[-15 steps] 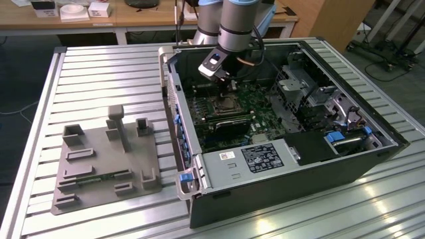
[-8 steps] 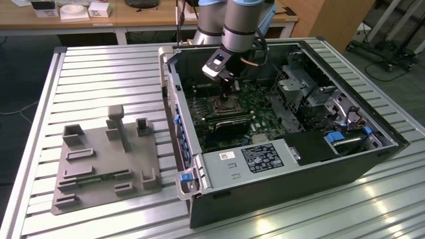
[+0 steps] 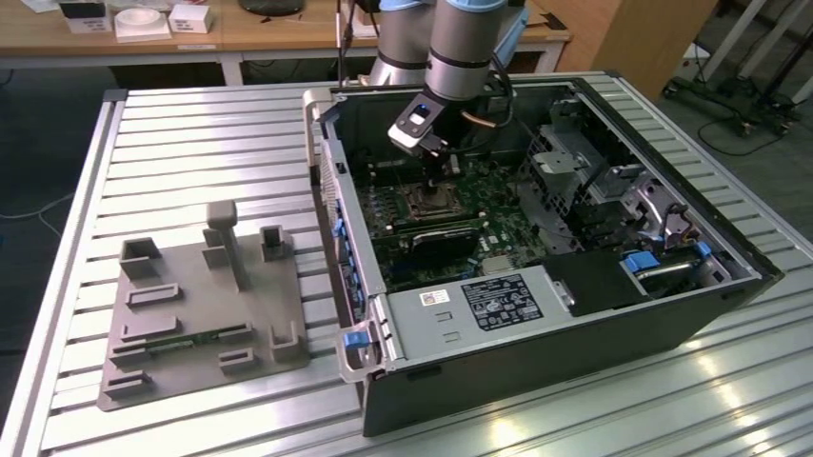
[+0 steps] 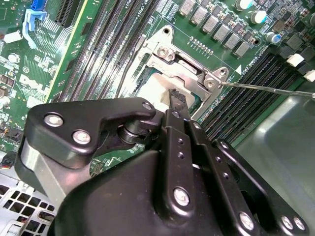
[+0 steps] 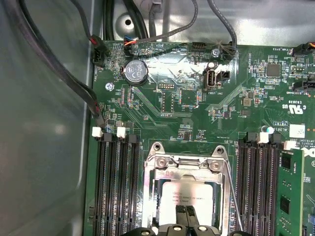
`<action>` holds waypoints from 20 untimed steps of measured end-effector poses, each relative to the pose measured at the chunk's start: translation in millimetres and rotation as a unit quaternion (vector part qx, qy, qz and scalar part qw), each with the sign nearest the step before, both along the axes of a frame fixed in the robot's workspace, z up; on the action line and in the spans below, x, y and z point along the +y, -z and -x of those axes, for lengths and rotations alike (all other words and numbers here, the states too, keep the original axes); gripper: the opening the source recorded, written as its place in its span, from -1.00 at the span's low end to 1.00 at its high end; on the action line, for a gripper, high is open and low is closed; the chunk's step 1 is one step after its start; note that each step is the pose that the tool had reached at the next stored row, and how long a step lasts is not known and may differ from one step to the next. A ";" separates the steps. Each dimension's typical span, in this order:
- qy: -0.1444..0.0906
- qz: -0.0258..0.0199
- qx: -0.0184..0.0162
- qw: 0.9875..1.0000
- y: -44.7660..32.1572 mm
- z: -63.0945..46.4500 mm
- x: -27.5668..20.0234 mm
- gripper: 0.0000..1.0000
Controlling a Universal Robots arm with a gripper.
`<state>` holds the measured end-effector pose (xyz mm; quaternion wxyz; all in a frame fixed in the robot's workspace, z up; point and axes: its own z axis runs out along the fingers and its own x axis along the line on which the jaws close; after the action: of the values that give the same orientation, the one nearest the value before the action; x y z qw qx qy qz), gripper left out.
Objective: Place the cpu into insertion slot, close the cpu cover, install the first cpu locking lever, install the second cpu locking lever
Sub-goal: 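Install the first cpu locking lever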
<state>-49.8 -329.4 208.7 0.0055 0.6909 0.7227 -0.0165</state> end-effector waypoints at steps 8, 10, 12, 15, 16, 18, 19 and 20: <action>0.000 0.000 0.000 1.000 -1.0 -0.1 0.0 -0.80; 0.000 0.000 0.000 1.000 -3.4 0.0 0.0 -0.80; 0.000 0.000 0.000 1.000 -6.7 0.0 0.0 -0.80; 0.000 0.000 0.000 1.000 -12.3 -0.1 0.0 -0.80; 0.000 0.001 0.000 1.000 -15.1 -0.1 0.0 -0.80; 0.000 0.001 0.000 1.000 -21.5 -0.1 0.0 -0.80; 0.000 0.001 0.000 1.000 -25.2 -0.1 0.0 -0.80; 0.000 0.001 0.000 1.000 -29.0 -0.1 0.0 -0.80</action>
<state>-49.7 -329.3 237.8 0.0060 0.6909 0.7227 -0.0175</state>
